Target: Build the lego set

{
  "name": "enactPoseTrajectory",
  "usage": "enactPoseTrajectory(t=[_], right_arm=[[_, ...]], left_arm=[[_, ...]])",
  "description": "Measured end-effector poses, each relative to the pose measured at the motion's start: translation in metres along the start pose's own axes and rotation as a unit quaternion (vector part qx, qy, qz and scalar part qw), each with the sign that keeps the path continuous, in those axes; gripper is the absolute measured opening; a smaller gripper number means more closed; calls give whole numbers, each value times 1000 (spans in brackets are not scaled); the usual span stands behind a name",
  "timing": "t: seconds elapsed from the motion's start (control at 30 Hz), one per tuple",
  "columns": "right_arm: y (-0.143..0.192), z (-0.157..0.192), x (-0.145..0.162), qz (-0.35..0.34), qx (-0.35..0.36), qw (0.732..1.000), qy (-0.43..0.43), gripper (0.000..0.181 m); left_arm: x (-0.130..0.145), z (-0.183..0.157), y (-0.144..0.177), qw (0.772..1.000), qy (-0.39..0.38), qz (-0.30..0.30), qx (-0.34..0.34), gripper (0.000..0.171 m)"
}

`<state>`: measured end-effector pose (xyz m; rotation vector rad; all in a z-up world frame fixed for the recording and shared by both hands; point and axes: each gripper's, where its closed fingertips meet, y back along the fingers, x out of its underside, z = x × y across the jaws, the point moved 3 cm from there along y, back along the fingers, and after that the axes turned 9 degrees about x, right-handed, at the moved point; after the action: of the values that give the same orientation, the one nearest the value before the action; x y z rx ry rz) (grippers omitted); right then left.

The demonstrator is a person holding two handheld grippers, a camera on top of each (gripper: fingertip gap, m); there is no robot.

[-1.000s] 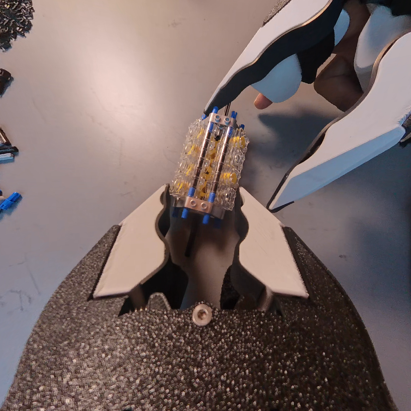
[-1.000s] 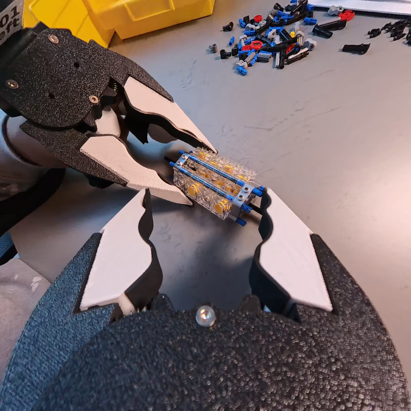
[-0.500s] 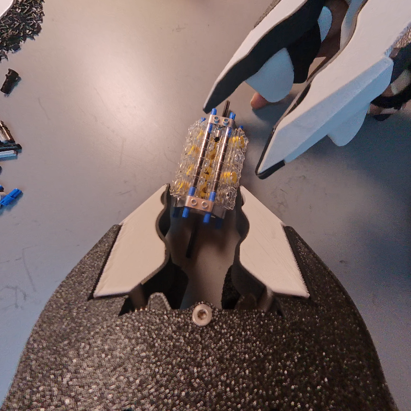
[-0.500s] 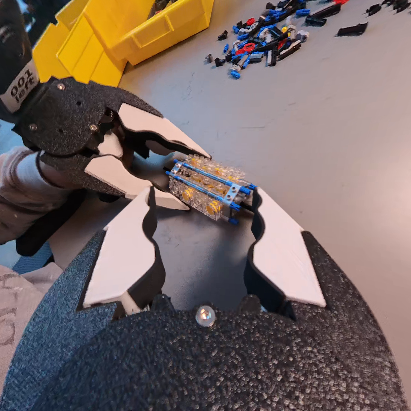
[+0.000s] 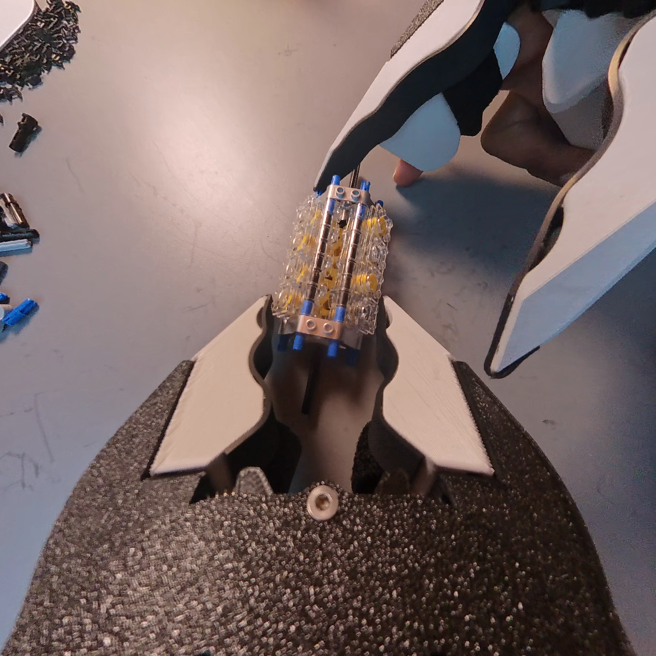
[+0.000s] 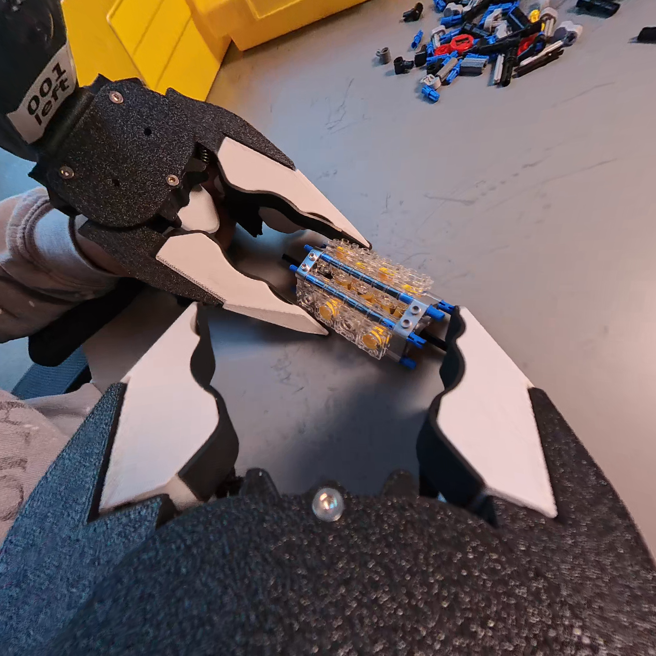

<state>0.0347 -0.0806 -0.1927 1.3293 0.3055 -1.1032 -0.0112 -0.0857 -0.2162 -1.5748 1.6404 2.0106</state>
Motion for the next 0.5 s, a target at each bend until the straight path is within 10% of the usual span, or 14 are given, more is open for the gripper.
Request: enactPoseTrajectory(t=[0.23,0.37,0.5], right_arm=[[-1,1,0,3,-8,1000,9,129],[2,-21,-1,-16,35,999,-8,88],[9,-11,2,-26,37,999,-9,102]], left_arm=[[0,1,0,1000,1,0,0,56],[0,0,0,1000,5,-4,1,57],[0,0,0,1000,9,-1,-4,57]])
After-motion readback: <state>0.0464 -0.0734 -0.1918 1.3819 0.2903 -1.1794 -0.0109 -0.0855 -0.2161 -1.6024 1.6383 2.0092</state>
